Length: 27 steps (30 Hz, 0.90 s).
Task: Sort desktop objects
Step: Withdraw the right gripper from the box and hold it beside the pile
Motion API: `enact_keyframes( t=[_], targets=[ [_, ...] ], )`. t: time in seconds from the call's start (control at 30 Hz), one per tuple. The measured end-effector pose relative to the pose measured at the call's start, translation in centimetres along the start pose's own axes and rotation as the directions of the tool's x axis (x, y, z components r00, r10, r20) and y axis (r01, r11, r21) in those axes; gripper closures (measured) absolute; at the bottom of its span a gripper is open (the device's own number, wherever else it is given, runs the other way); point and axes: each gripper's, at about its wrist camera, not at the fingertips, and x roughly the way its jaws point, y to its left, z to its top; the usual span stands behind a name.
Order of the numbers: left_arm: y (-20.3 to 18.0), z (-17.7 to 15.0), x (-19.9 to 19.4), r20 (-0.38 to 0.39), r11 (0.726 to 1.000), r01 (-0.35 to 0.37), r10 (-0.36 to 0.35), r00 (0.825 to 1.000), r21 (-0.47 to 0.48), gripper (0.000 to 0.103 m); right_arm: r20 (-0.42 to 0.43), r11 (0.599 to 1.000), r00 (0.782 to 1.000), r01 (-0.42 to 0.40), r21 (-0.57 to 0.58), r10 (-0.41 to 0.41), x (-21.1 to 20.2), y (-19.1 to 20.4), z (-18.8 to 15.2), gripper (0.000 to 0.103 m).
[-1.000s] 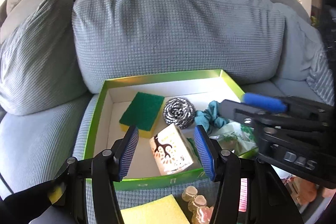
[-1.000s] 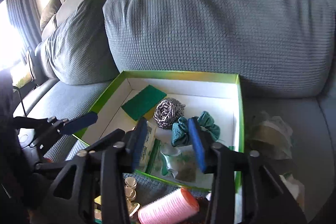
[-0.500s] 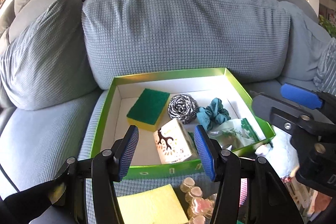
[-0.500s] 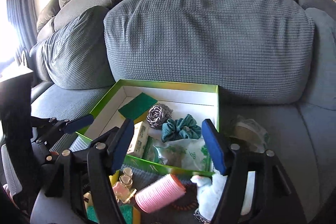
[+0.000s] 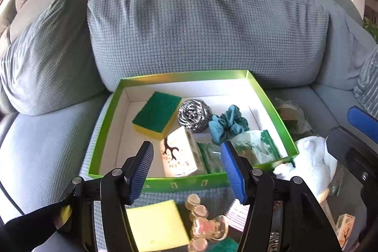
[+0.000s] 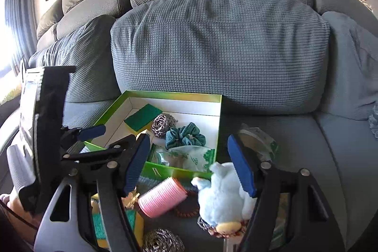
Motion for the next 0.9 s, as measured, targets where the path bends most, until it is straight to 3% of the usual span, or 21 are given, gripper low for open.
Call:
enact_keyframes(
  t=[0.6,0.73,0.9],
  targets=[
    [-0.6,0.1,0.7,-0.042,0.998,-0.044,0.042,0.998,-0.040,0.043,0.002,0.999,1.000,0.030,0.012,-0.030,-2.1,-1.3,-0.8,0.035],
    [-0.7,0.2,0.8,-0.045,0.998,-0.045,0.043,0.998,-0.054,0.026,0.005,0.999,0.999,0.035,0.010,-0.035,-2.4,-1.3,-1.0,0.034],
    [-1.0,0.2,1.1,-0.059,0.996,-0.047,0.043,0.997,-0.070,0.020,0.008,0.999,0.999,0.039,0.004,-0.039,-2.7,-1.3,-1.2,0.034]
  ],
)
